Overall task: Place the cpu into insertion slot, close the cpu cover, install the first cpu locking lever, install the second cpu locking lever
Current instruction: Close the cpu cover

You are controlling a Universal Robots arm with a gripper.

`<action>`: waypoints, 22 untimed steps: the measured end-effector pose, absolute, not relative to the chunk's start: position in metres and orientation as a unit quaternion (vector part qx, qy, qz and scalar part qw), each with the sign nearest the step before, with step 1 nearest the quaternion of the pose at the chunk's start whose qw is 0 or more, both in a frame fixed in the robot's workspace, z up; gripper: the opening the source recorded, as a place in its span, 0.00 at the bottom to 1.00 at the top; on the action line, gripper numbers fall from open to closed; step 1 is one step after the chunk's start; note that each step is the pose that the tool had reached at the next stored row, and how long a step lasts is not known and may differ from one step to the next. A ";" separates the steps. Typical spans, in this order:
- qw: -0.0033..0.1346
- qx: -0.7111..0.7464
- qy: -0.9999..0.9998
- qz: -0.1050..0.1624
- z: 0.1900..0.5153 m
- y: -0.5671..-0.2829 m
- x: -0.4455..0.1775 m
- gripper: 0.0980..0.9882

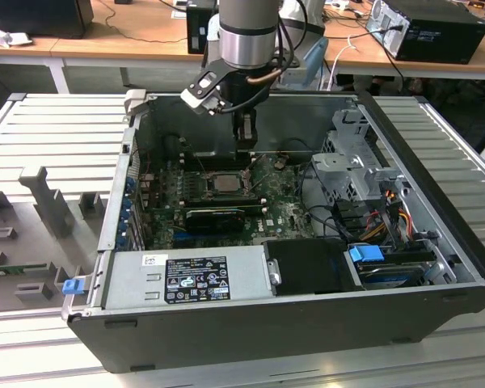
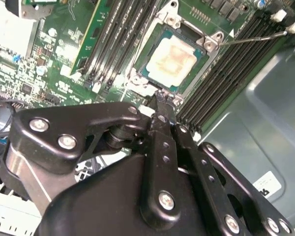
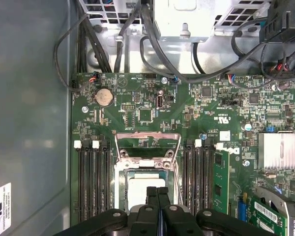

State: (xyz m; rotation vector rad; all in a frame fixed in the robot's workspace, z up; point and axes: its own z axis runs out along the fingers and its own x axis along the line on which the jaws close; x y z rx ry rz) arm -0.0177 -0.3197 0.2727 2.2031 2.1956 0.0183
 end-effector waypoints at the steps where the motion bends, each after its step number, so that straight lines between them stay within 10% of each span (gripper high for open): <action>1: 0.016 0.708 0.706 0.006 0.274 -0.320 -0.018 0.01; 22: 0.018 0.708 0.706 -0.002 0.273 -0.320 0.031 0.01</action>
